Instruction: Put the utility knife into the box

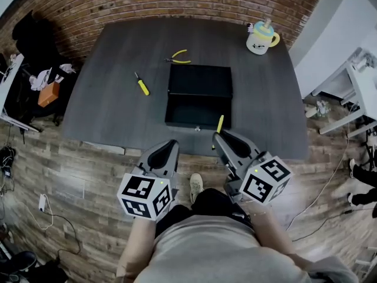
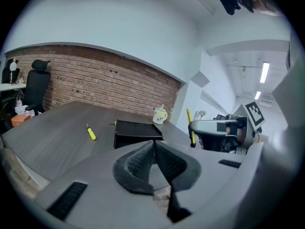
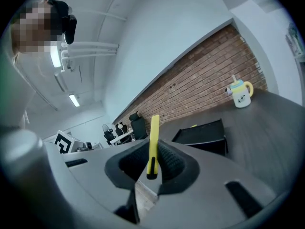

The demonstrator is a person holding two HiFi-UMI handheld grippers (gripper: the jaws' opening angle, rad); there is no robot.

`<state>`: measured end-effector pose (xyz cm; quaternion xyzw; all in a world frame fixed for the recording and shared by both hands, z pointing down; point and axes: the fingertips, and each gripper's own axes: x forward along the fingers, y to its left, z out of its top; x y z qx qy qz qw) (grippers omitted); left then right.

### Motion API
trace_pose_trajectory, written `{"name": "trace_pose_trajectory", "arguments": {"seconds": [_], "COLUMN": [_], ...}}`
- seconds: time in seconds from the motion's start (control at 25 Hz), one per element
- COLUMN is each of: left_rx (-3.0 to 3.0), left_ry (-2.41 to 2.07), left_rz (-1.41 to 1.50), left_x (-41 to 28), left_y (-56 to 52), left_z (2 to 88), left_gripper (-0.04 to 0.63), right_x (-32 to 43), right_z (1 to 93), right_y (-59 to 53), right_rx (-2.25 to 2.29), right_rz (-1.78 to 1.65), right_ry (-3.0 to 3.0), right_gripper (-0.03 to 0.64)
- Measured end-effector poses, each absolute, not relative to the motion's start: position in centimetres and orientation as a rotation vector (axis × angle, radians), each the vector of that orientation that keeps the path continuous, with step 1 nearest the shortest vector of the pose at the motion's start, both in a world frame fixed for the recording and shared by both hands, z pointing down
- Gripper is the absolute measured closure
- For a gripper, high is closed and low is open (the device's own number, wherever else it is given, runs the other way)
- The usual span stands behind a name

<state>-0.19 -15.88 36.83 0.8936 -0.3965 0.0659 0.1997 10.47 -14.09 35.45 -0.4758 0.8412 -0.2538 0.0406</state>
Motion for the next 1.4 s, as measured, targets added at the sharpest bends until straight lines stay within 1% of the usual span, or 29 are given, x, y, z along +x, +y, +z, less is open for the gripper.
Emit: {"name": "trace_pose_trajectory", "arguments": {"seconds": [0.56,0.96,1.4], "left_rx": [2.459,2.402,2.350], "left_ry": [-1.198,-1.236,-1.203], "left_rz": [0.208,0.210,0.184], "left_x": [1.5,-0.3,-1.5], "left_y": [-19.8,-21.2,-25.6], "left_z": [36.4,37.1,39.1], "left_gripper": [0.568,0.568,0.568], "right_x": [13.2,12.8,12.3], "right_z": [36.1,37.2,39.3], "right_y": [-18.6,-20.9,-24.6], "right_rx": [-1.389,-1.384,-1.454], "right_rz": [-0.839,-0.889,-0.886], "right_ry": [2.592,2.613,2.766], "right_gripper": [0.557,0.555,0.557]}}
